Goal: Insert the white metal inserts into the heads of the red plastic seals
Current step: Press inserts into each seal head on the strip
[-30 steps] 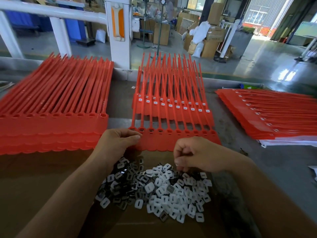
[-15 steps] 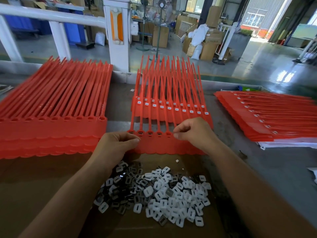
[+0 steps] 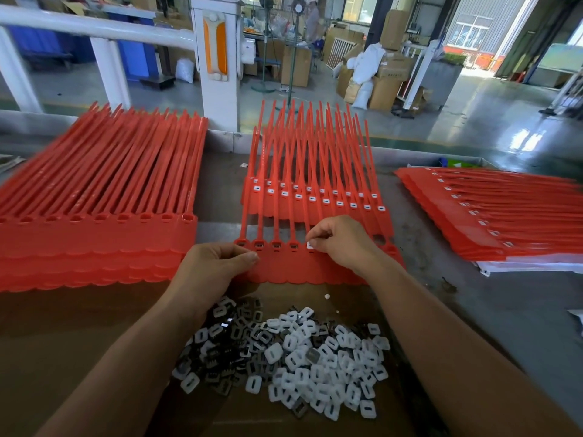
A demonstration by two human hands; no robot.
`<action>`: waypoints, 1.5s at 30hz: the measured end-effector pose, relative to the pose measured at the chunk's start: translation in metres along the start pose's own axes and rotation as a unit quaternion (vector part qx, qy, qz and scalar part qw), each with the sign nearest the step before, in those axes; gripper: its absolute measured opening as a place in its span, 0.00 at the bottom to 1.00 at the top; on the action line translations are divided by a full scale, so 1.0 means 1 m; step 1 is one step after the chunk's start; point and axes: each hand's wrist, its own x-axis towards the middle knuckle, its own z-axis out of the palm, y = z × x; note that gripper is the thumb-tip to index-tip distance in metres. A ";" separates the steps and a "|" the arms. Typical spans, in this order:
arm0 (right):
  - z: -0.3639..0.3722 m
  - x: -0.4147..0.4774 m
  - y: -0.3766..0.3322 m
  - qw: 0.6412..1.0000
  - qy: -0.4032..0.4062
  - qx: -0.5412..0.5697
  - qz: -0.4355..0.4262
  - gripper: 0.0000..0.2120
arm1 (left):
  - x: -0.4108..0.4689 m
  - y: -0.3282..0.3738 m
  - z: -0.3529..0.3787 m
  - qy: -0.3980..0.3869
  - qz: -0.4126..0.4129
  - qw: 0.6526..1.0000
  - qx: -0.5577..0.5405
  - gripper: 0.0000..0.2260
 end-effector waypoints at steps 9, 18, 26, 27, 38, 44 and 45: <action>-0.004 -0.005 -0.005 0.999 -0.001 0.047 0.010 0.09 | -0.001 0.000 -0.001 -0.004 -0.006 1.000 0.002 0.05; 0.000 -0.037 -0.022 0.979 -0.194 -0.006 -0.058 0.07 | -0.002 0.001 0.001 0.008 0.009 1.000 0.020 0.05; -0.006 -0.051 -0.024 0.979 -0.181 -0.005 -0.093 0.05 | -0.002 0.001 0.002 0.007 0.009 1.000 0.008 0.05; -0.006 -0.054 -0.025 0.975 -0.198 -0.018 -0.100 0.04 | -0.002 0.000 0.002 0.008 0.011 1.000 0.008 0.05; -0.002 -0.060 -0.043 0.947 -0.266 -0.135 -0.116 0.06 | 0.000 -0.002 0.001 0.009 0.022 0.999 0.024 0.05; -0.001 -0.061 -0.043 0.952 -0.256 -0.122 -0.116 0.04 | -0.001 -0.002 0.001 0.007 0.023 0.999 0.032 0.05; -0.001 -0.061 -0.043 0.954 -0.254 -0.115 -0.113 0.05 | -0.001 -0.002 0.001 0.007 0.025 0.999 0.039 0.05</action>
